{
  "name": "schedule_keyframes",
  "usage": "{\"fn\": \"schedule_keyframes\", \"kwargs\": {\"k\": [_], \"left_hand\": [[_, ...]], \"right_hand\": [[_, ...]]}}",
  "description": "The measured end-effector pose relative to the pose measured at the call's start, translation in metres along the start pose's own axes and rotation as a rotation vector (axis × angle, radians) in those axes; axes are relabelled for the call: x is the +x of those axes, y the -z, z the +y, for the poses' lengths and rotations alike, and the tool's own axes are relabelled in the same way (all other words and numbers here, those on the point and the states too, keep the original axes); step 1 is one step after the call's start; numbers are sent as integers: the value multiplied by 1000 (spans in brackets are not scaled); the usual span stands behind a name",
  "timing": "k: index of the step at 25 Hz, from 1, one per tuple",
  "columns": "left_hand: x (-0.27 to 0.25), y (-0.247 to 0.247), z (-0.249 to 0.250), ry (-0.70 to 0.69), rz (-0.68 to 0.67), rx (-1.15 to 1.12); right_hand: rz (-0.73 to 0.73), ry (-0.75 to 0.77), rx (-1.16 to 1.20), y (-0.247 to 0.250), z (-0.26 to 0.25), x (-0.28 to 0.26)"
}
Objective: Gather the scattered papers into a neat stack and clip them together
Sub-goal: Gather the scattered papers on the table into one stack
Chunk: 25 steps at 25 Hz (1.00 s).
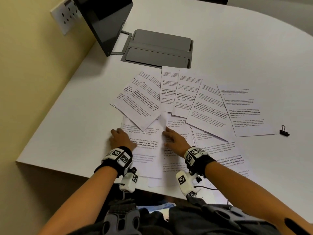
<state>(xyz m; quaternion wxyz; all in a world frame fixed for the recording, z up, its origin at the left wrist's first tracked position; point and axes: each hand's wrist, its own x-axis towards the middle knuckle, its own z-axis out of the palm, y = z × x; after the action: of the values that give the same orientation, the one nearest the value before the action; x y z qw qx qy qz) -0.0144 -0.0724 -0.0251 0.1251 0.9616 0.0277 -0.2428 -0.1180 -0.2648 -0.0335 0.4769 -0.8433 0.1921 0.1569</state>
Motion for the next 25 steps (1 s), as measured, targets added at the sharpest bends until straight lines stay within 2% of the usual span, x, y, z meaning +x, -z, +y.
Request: {"fn": "schedule_keyframes", "kwargs": {"k": [2, 6, 12, 16, 20, 23, 25], "left_hand": [[-3, 3, 1, 27, -3, 83], [4, 8, -2, 50, -38, -152], [-2, 32, -12, -41, 22, -250], [-8, 70, -30, -43, 146, -302], [-20, 112, -42, -82, 340, -374], [-35, 146, -36, -158, 498, -436], [-45, 167, -24, -237, 539, -448]], "right_hand": [[11, -4, 54, 0, 2, 1], [22, -2, 96, 0, 6, 1], [-1, 22, 54, 1, 8, 2], [14, 18, 127, 9, 10, 0], [98, -42, 108, 31, 10, 0], [165, -58, 174, 50, 13, -2], [222, -45, 206, 60, 15, -3]]}}
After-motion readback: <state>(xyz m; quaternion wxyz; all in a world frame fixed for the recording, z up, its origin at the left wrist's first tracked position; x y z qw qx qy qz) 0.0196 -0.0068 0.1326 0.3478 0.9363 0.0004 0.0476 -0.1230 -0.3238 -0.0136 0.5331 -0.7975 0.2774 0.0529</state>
